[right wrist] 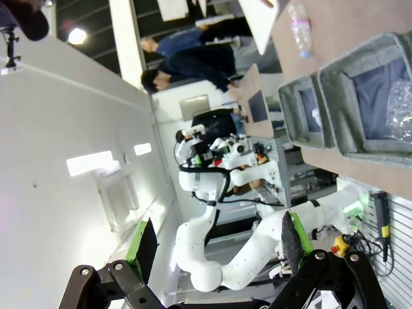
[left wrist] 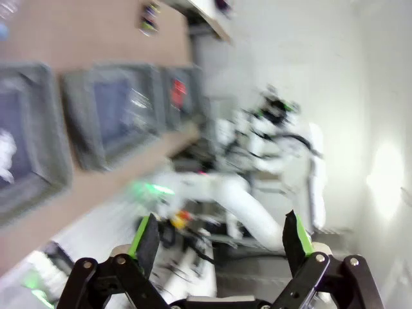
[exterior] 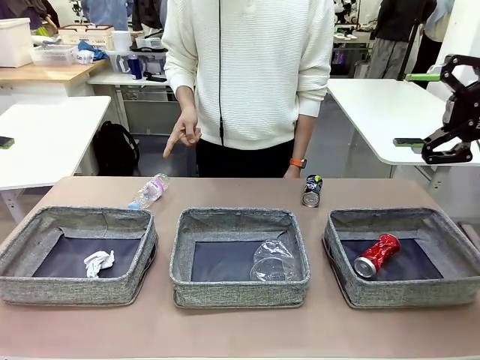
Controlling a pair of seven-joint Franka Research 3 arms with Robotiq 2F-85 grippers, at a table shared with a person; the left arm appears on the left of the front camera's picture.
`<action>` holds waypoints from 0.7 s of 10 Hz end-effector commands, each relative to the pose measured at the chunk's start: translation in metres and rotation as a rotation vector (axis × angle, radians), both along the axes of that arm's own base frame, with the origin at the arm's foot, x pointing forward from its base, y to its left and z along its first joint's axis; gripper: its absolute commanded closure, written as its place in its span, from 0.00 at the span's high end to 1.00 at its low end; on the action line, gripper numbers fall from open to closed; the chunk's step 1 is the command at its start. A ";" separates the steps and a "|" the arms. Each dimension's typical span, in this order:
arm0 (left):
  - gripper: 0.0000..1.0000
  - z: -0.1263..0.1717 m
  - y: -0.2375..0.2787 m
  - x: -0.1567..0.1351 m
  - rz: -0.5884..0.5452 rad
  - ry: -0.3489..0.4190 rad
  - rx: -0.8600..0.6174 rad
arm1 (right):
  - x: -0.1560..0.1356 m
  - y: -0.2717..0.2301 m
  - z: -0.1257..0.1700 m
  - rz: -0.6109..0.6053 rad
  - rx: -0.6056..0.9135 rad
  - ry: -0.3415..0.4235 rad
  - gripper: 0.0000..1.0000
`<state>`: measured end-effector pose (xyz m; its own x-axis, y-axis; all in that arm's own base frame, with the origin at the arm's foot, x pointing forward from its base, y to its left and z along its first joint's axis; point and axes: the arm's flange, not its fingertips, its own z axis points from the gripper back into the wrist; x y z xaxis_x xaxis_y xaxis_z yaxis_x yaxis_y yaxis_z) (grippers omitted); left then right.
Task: Sort the waste into the appropriate baskets.
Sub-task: Pick up the waste item pointed out by the person.
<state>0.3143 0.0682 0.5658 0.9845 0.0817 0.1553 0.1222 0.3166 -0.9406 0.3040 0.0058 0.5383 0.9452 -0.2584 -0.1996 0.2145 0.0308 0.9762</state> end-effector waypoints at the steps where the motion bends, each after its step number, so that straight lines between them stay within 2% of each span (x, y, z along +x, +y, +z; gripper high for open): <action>1: 1.00 0.007 -0.039 0.039 0.213 -0.117 0.454 | 0.001 0.002 0.002 0.007 0.016 -0.025 1.00; 2: 1.00 0.009 -0.061 0.067 0.232 -0.186 0.694 | 0.001 0.002 0.002 0.007 0.016 -0.025 1.00; 3: 1.00 0.006 -0.079 0.093 0.157 -0.245 0.940 | 0.001 0.002 0.002 0.007 0.016 -0.025 1.00; 4: 1.00 0.001 -0.099 0.117 0.057 -0.266 1.093 | 0.001 0.002 0.002 0.007 0.016 -0.025 1.00; 5: 1.00 -0.005 -0.116 0.131 -0.042 -0.265 1.169 | 0.001 0.002 0.002 0.007 0.016 -0.025 1.00; 7: 1.00 -0.024 -0.141 0.153 -0.126 -0.227 1.303 | 0.001 0.002 0.002 0.007 0.016 -0.025 1.00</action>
<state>0.4500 -0.0719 0.5480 0.8892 -0.2536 0.3809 0.3394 0.9238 -0.1772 0.3039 0.0058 0.5388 0.9455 -0.2580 -0.1986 0.2134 0.0305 0.9765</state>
